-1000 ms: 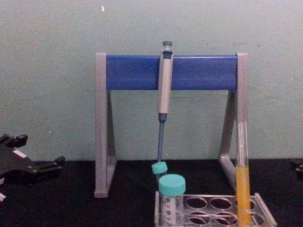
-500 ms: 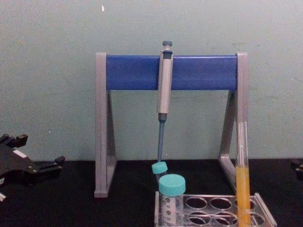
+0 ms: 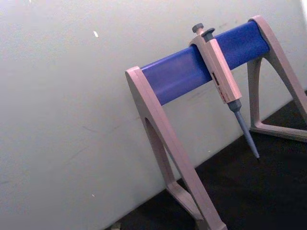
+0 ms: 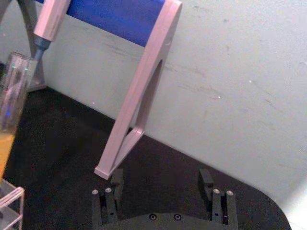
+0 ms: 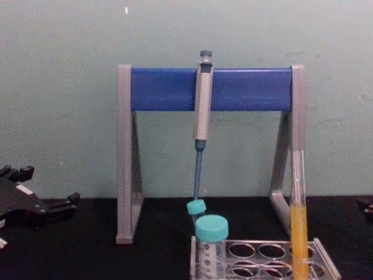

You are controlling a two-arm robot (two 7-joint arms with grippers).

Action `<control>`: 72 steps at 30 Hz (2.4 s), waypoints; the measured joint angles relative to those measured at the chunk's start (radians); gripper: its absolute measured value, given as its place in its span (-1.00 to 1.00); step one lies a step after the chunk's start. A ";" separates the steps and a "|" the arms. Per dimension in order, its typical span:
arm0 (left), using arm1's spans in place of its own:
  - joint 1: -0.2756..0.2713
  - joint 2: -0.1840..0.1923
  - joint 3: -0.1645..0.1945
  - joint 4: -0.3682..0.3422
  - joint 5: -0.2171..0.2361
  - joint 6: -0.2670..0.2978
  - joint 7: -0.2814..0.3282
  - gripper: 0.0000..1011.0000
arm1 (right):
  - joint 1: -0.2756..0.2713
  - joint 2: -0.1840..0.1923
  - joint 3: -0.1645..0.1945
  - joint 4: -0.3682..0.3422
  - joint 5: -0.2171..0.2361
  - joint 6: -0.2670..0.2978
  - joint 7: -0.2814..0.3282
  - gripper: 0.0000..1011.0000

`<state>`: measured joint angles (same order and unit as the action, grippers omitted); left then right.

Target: Pick up the test tube from the test tube rack, shake it, then place it back into the test tube rack.

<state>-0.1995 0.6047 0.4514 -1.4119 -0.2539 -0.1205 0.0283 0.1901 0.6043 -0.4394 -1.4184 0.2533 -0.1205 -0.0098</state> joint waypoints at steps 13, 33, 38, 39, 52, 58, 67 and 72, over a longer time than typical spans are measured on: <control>0.000 0.000 0.000 0.000 0.000 0.000 0.000 0.98 | -0.111 0.033 0.059 -0.149 0.102 0.059 0.098 0.98; 0.000 0.000 0.000 0.000 0.000 0.000 0.000 0.98 | -0.180 0.023 0.094 -0.300 0.269 0.257 0.274 0.98; 0.000 0.000 0.000 0.000 0.000 0.000 0.000 0.98 | -0.149 -0.007 0.088 -0.282 0.277 0.297 0.295 0.98; 0.000 0.000 0.000 0.000 0.000 0.000 0.000 0.98 | -0.137 -0.020 0.085 -0.273 0.277 0.308 0.299 0.98; 0.000 0.000 0.000 0.000 0.000 0.000 0.000 0.98 | -0.049 -0.117 0.070 -0.184 0.245 0.359 0.303 0.98; 0.000 0.000 0.000 0.000 0.000 0.000 0.000 0.98 | -0.025 -0.146 0.068 -0.156 0.231 0.367 0.302 0.98; 0.000 0.000 0.000 0.000 0.000 0.000 0.000 0.98 | -0.015 -0.163 0.068 -0.141 0.222 0.374 0.305 0.98; 0.000 0.000 0.000 0.000 0.000 0.000 0.000 0.98 | -0.015 -0.163 0.068 -0.141 0.223 0.374 0.305 0.98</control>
<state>-0.1995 0.6047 0.4514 -1.4119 -0.2539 -0.1205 0.0283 0.1751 0.4412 -0.3715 -1.5591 0.4759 0.2534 0.2954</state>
